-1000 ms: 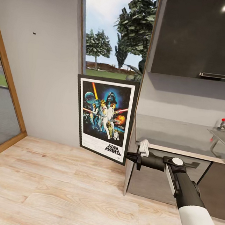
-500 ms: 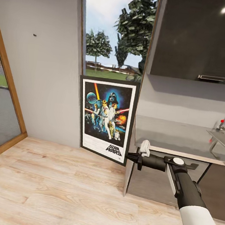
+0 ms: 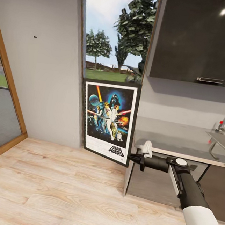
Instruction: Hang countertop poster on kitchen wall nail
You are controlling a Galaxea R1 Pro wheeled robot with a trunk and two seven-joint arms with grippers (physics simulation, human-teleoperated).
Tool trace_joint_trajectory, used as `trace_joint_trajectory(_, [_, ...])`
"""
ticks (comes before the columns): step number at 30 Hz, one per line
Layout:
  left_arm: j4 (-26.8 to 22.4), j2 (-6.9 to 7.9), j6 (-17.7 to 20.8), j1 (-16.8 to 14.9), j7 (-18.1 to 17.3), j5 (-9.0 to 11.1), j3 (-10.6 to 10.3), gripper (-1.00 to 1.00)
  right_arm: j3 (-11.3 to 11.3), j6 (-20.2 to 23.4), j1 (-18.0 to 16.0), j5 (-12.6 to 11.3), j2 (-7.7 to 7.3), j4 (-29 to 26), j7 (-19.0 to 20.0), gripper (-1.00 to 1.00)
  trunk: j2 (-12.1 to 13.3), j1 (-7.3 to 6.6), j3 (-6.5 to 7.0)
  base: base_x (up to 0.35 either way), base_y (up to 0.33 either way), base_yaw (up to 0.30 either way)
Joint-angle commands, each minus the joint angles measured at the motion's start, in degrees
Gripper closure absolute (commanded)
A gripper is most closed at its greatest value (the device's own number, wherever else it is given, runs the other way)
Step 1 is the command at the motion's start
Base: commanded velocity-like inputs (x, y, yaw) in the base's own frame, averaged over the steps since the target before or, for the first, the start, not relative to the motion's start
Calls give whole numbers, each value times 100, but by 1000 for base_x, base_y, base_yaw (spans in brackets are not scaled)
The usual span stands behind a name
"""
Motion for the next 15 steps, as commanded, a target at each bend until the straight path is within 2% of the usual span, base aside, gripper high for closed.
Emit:
trace_joint_trajectory(1, [-13, -2, 46, -1, -31, 22, 12, -100, -17, 78, -4, 8, -36, -3, 46, 100, 36, -21, 12, 0, 0, 0])
trace_joint_trajectory(4, [-15, -2, 46, -1, -31, 21, 12, -100, -73, 78, -4, -3, -172, 18, 102, 100, 156, -87, 65, 0, 0, 0])
trace_joint_trajectory(6, [-12, -2, 46, 0, -31, 22, 12, -100, -254, 124, -7, -6, -325, 113, 341, 100, 237, -131, 101, 0, 0, 0])
trace_joint_trajectory(7, [-11, -2, 46, -2, -31, 21, 12, -100, -459, 255, -11, -8, -413, 177, 525, 100, 277, -153, 119, 0, 0, 0])
trace_joint_trajectory(15, [-12, -2, 46, 2, -31, 21, 12, -100, -561, 324, -13, -21, -504, 215, 716, 100, 598, -329, 263, 0, 0, 0])
